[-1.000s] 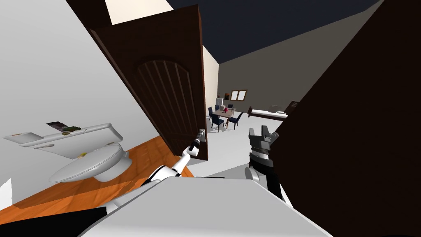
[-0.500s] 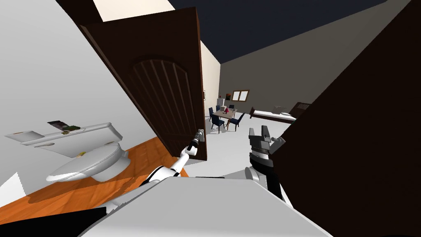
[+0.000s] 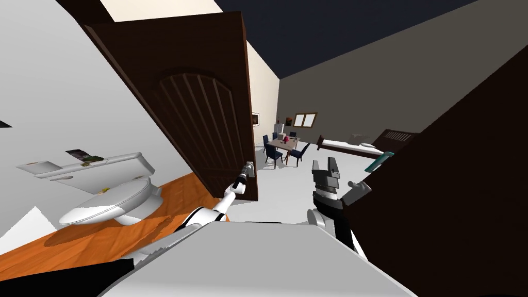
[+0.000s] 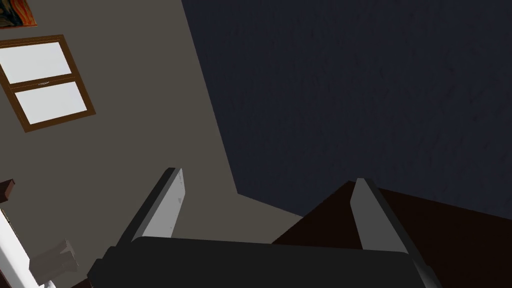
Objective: Push the door open
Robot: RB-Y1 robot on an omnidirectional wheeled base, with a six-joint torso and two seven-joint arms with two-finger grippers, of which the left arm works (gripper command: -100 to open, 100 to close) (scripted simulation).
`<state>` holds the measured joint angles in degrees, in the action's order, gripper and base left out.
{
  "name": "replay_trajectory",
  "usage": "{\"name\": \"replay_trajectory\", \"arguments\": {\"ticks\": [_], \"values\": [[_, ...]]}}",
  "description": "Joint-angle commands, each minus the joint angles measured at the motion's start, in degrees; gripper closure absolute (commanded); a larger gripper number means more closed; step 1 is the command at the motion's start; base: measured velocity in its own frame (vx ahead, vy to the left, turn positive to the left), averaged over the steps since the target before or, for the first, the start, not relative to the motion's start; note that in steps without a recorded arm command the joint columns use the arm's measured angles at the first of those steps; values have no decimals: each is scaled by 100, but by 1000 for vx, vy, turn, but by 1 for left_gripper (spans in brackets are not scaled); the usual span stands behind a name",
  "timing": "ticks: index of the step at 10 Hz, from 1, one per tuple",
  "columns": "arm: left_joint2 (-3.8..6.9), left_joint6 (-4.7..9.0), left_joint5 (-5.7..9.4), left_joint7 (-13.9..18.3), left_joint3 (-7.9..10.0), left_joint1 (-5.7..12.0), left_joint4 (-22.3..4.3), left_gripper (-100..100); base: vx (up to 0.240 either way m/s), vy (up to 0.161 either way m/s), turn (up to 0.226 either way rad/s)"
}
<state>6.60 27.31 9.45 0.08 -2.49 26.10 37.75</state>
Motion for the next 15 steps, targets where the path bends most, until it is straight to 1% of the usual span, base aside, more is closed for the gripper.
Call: {"name": "replay_trajectory", "arguments": {"ticks": [1, 2, 3, 7, 10, 11, 12, 13, 15], "values": [[57, -99, 17, -28, 74, -64, 175, 100, 80, -103, 53], [87, -98, 49, -69, 200, -62, 154, 100, 132, -125, 76], [97, -98, 59, -81, 241, -61, 147, 100, 146, -161, 88], [158, -96, 126, -167, 509, -57, 104, 100, 157, -152, 79], [187, -95, 159, -208, 639, -54, 83, 100, 167, -129, 57], [209, -109, 155, -200, 628, -81, 83, 100, 73, -43, 42], [257, -92, 185, -226, 727, -73, 66, 100, 142, -37, 48], [265, -90, 191, -233, 750, -74, 61, 100, 172, -107, 63], [303, -80, 223, -268, 858, -80, 39, 100, 162, -97, 61]]}}
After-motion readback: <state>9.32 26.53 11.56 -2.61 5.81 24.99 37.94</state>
